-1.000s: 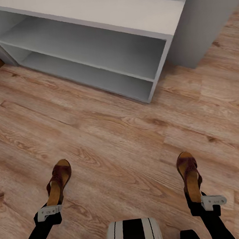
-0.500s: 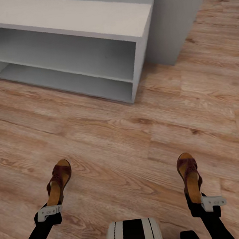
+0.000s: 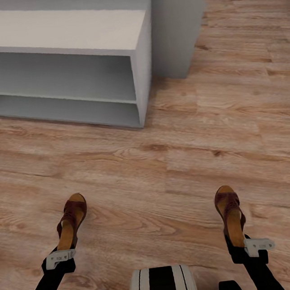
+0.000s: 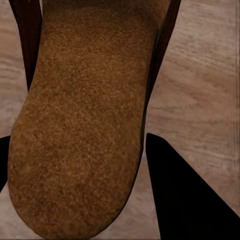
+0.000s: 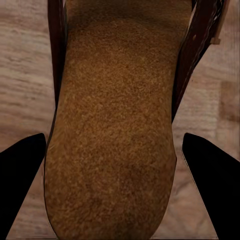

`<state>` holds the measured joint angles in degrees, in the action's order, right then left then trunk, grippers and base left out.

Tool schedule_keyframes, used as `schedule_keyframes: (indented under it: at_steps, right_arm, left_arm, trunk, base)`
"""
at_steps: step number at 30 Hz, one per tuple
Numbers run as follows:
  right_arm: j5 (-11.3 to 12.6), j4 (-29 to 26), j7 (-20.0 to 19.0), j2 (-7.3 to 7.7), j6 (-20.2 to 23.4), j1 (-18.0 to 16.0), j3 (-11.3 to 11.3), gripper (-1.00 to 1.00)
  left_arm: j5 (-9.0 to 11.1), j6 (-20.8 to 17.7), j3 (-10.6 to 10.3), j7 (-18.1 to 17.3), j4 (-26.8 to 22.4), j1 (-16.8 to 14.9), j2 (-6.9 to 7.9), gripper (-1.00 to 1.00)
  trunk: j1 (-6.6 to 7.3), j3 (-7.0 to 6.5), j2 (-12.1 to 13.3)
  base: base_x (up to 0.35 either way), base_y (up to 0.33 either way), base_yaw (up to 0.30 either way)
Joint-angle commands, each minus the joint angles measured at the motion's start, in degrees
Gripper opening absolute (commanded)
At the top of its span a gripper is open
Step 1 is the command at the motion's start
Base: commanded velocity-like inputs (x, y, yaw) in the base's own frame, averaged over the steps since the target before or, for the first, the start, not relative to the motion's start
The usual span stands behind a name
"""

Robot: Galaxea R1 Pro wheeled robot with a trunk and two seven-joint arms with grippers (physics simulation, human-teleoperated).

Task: Pick up the two gym shoes and the two sandals from the corridor floor and place them onto the hallstand (shoe rack) in the corridor, making sure they are on the rack and not on the floor. Arrange them so the two gym shoes are next to each other and the two sandals are next to each other.

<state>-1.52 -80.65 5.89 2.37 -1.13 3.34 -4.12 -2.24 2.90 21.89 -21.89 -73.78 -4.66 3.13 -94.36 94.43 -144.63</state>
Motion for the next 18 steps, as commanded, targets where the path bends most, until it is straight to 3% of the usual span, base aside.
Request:
schedule_keyframes:
  at_steps: [1, 18]
  right_arm:
    - [0.03, 0.01, -0.09, 0.00, -0.01, 0.00, -0.01, -1.00]
    - [0.04, -0.03, 0.72, 0.00, -0.65, 0.00, 0.05, -1.00]
  left_arm:
    - [-0.14, 0.09, 0.00, 0.01, 0.00, 0.00, -0.01, -1.00]
    - [-0.21, 0.33, -1.24, 0.05, 0.73, 0.00, 0.02, -1.00]
  trunk:
    - [0.00, -0.03, 0.00]
    - [0.00, -0.46, 0.00]
  base:
    - [0.000, 0.000, -0.275]
    - [0.000, 0.000, -0.257]
